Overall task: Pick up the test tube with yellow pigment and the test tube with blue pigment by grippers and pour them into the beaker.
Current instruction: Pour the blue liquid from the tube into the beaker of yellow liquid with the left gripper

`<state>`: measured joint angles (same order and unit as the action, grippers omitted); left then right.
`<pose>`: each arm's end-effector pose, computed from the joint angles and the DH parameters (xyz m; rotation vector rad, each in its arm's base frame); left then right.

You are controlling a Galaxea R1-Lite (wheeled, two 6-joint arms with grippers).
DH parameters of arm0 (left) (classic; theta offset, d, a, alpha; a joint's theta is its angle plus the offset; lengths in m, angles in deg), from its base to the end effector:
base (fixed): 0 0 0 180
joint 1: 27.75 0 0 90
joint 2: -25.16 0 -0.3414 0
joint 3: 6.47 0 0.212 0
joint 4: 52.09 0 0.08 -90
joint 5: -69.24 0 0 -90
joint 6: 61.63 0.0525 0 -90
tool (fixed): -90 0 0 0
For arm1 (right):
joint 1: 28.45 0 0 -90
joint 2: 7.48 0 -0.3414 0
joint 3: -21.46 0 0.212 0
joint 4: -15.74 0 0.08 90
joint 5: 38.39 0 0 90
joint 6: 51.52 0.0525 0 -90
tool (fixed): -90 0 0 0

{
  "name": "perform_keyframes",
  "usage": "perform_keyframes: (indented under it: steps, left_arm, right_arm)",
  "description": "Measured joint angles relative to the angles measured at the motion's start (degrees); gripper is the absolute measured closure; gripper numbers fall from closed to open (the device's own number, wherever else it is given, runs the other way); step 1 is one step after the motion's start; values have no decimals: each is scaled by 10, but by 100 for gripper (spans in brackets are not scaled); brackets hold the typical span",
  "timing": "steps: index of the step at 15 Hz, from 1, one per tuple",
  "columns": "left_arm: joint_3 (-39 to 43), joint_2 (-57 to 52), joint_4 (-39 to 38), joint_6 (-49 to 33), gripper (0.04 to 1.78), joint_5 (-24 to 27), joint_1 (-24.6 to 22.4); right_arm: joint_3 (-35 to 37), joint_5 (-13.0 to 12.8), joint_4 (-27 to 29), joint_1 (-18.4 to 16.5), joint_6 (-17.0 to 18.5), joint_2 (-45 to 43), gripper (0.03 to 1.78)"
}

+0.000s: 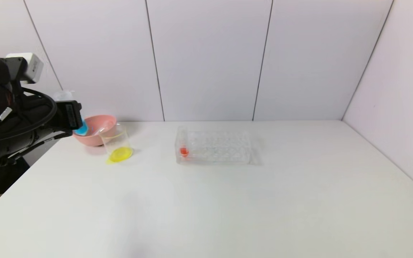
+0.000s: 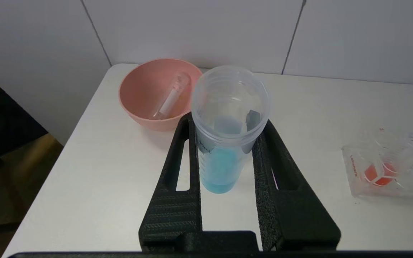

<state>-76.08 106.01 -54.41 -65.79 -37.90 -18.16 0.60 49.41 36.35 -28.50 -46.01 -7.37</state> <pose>0.2809 -0.0318 0.2755 -0.0363 0.1467 0.1369 -0.0107 -0.0020 0.0761 0.0962 -0.0043 -0.0391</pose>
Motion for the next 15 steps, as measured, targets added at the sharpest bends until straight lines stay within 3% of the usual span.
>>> perform_keyframes:
  steps: [3,15]
  left_arm:
    - [7,-2,0,0,138,27,-14]
    - [9,22,-8,-3,138,37,-49]
  right_arm:
    - [0,0,0,0,0,0,10]
    - [0,0,0,0,0,0,10]
